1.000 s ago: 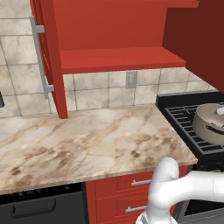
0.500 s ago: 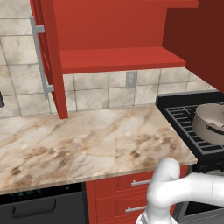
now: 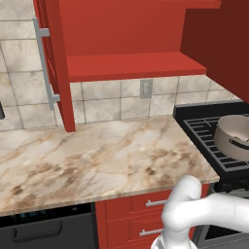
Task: Open the cabinet and move the ladle to the pot. Then close the cabinet.
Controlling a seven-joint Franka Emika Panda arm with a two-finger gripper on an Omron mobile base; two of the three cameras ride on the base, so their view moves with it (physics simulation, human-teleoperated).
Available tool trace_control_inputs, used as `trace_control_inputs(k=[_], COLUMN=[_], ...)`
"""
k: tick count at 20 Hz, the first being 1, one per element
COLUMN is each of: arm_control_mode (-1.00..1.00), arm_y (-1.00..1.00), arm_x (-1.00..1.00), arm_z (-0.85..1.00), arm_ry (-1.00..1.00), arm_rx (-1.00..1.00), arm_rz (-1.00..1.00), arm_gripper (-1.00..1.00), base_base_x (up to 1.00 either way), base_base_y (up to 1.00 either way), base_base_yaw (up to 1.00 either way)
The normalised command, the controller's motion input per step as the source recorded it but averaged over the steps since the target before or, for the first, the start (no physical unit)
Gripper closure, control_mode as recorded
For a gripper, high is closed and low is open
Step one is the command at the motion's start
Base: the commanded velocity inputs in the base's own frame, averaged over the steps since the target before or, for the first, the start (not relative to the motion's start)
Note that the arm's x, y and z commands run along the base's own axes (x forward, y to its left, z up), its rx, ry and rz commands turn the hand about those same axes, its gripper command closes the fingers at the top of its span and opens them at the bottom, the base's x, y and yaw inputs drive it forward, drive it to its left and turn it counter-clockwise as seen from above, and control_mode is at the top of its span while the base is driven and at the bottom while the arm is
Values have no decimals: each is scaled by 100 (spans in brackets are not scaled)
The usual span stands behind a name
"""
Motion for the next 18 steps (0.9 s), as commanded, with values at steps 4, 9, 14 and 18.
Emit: trace_control_inputs(k=[4, 9, 14, 18], arm_control_mode=[-100, -100, -100, -100], arm_y=[0, 0, 0, 14], arm_x=[-1, -9, -14, -25], arm_z=[62, 66, 57, 50], arm_ry=[-5, -3, -1, 0], arm_rx=[20, 25, 24, 19], arm_rz=[9, 10, 11, 10], arm_gripper=[-100, -100, -100, -100], base_base_x=[0, 0, 0, 0], base_base_y=[0, 0, 0, 0], base_base_yaw=[0, 0, 0, 0])
